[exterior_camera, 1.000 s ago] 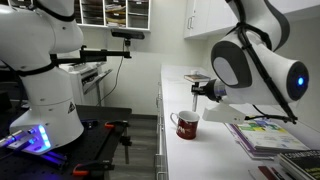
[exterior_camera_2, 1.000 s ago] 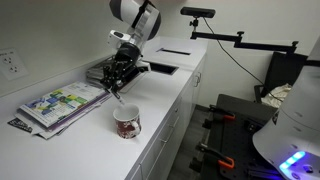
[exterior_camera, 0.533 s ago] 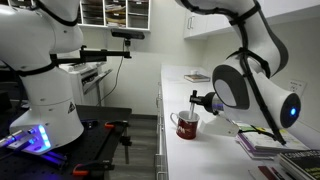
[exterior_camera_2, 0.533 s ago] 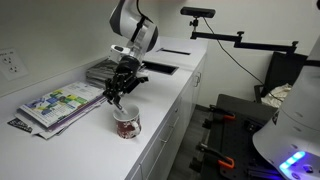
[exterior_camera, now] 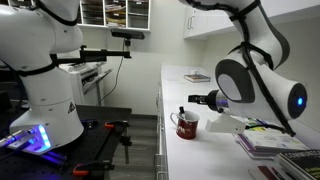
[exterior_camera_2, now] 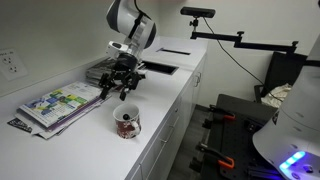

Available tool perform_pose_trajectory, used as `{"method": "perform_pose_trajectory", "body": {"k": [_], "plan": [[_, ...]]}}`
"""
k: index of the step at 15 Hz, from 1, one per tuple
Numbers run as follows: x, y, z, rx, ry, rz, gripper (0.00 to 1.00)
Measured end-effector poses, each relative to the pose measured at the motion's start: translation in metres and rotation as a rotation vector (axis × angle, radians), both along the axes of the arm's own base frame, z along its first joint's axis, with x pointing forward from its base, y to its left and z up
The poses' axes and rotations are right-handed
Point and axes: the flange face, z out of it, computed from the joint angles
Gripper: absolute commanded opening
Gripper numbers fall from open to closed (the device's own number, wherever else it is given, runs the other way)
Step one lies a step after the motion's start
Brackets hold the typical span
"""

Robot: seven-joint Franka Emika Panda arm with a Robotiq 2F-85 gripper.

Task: Put the marker in the mug

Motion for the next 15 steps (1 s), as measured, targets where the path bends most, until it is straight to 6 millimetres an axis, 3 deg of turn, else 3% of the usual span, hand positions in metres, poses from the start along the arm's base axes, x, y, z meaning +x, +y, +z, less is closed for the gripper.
{"method": "perform_pose_trajectory", "body": {"k": [4, 10, 15], "plan": [[0.001, 0.012, 0.027, -0.162, -0.034, -0.067, 1.00], [-0.015, 0.037, 0.066, -0.414, -0.086, -0.207, 1.00], [-0.026, 0.041, 0.076, -0.659, -0.115, -0.317, 1.00]]}}
